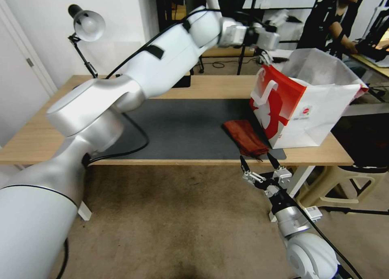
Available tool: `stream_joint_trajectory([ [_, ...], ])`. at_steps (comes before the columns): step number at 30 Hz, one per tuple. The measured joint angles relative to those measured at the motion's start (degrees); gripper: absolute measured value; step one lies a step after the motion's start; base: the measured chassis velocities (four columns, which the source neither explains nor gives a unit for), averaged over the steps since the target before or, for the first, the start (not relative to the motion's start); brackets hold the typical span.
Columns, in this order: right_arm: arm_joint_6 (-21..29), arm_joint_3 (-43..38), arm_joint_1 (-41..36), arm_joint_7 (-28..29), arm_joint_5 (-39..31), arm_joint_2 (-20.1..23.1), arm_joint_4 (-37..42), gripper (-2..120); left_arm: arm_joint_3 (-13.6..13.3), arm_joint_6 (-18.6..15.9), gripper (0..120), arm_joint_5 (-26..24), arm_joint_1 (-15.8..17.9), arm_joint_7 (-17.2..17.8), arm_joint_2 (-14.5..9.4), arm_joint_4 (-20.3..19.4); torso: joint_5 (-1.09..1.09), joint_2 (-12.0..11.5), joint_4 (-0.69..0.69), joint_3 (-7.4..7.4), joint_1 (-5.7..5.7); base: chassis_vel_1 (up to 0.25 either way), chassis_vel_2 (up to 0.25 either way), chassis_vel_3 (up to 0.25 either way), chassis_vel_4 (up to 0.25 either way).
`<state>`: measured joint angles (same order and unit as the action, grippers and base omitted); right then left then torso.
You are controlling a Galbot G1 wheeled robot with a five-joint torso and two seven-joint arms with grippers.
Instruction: Sweep shrimp from table into container with towel, then put container into takeout bag.
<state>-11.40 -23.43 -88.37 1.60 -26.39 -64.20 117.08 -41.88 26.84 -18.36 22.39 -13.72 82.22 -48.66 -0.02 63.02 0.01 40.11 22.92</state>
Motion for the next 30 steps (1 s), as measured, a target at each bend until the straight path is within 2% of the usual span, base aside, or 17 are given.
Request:
stream_joint_trajectory([
  [1,0.0,0.0,0.0,0.0,0.0,0.0,0.0,100,0.0,0.0,100,0.0,0.0,0.0,0.0,0.0,0.0,0.0,0.0,0.0,0.0,0.0,0.0,0.0,0.0],
  [2,0.1,0.0,0.0,0.1,0.0,0.0,0.1,100,-2.9,-3.3,100,-4.3,-0.4,6.4,-1.5,-2.1,0.01,0.0,-0.01,0.0,0.0,0.0,0.0,0.0,0.0],
  [4,0.1,0.0,-0.1,0.1,0.2,0.0,0.2,100,-6.8,-10.6,100,-12.5,-1.1,15.8,-3.6,-7.4,0.0,0.0,0.01,0.0,0.01,0.0,0.0,0.0,0.0],
  [5,0.1,0.0,-0.1,0.1,0.2,0.0,0.2,100,-6.8,-10.6,100,-12.5,-1.1,15.8,-3.6,-7.4,0.0,0.0,0.01,0.0,0.01,0.0,0.0,0.0,0.0],
  [6,0.1,0.1,-0.1,0.1,0.3,0.0,0.2,100,-7.8,-15.4,100,-17.3,-1.6,21.6,-4.6,-11.1,0.0,0.0,0.02,0.0,0.01,0.0,0.0,0.0,0.0],
  [7,0.1,0.1,-0.2,0.1,0.4,-0.1,0.2,100,-8.0,-20.0,100,-21.5,-2.1,27.8,-4.9,-14.4,0.0,0.0,0.02,0.0,0.01,0.0,0.0,0.0,0.0],
  [9,0.1,0.2,-0.4,0.1,0.6,-0.2,0.2,100,-7.5,-27.1,100,-28.5,-3.0,36.7,-5.0,-19.3,0.03,0.0,-0.02,0.0,0.0,0.0,0.0,0.0,0.0],
  [10,0.1,0.2,-0.4,0.1,0.6,-0.2,0.2,100,-7.5,-27.1,100,-28.5,-3.0,36.7,-5.0,-19.3,0.03,0.0,-0.02,0.0,0.0,0.0,0.0,0.0,0.0],
  [12,0.1,0.2,-0.7,0.1,0.8,-0.3,0.4,100,-5.7,-33.2,100,-33.9,-4.1,42.4,-5.0,-23.3,0.04,0.0,-0.06,0.0,0.0,0.0,0.0,0.0,0.0],
  [13,0.1,0.1,-0.8,0.1,0.8,-0.3,0.5,100,-4.9,-34.6,100,-35.3,-4.6,43.6,-5.5,-24.6,0.04,0.0,-0.06,-0.01,0.0,0.0,0.0,0.0,0.0],
  [17,0.1,0.0,-1.1,0.1,1.0,-0.6,0.8,100,-3.5,-35.3,100,-35.9,-6.0,44.0,-7.5,-26.3,0.02,0.0,0.01,-0.01,-0.01,0.0,0.0,0.0,0.0],
  [22,0.0,-0.3,-1.5,0.1,1.4,-1.1,1.0,100,-0.3,-33.2,100,-34.3,-9.8,42.4,-11.4,-28.3,0.01,0.0,-0.01,0.0,0.0,0.0,0.0,0.0,0.0],
  [23,0.0,-0.3,-1.5,0.1,1.4,-1.1,1.0,100,-0.3,-33.2,100,-34.3,-9.8,42.4,-11.4,-28.3,0.01,0.0,-0.01,0.0,0.0,0.0,0.0,0.0,0.0],
  [25,0.0,-0.4,-1.8,0.1,1.7,-1.4,1.1,100,1.6,-32.2,100,-33.6,-12.4,41.5,-14.1,-30.4,0.01,0.0,-0.02,0.0,0.0,0.0,0.0,0.0,0.0],
  [27,-0.1,-0.4,-2.0,0.1,2.1,-1.7,1.3,100,3.9,-29.2,100,-32.4,-15.8,39.6,-17.5,-32.5,0.0,0.0,-0.01,0.0,0.0,0.0,0.0,0.0,0.0],
  [28,-0.1,-0.4,-2.0,0.1,2.1,-1.7,1.3,100,3.9,-29.2,100,-32.4,-15.8,39.6,-17.5,-32.5,0.0,0.0,-0.01,0.0,0.0,0.0,0.0,0.0,0.0],
  [30,-0.1,-0.4,-2.0,0.1,2.5,-2.2,1.5,100,6.1,-25.7,100,-30.7,-19.5,38.3,-21.1,-34.4,0.0,0.0,0.0,0.0,0.0,0.0,0.0,0.0,0.0],
])
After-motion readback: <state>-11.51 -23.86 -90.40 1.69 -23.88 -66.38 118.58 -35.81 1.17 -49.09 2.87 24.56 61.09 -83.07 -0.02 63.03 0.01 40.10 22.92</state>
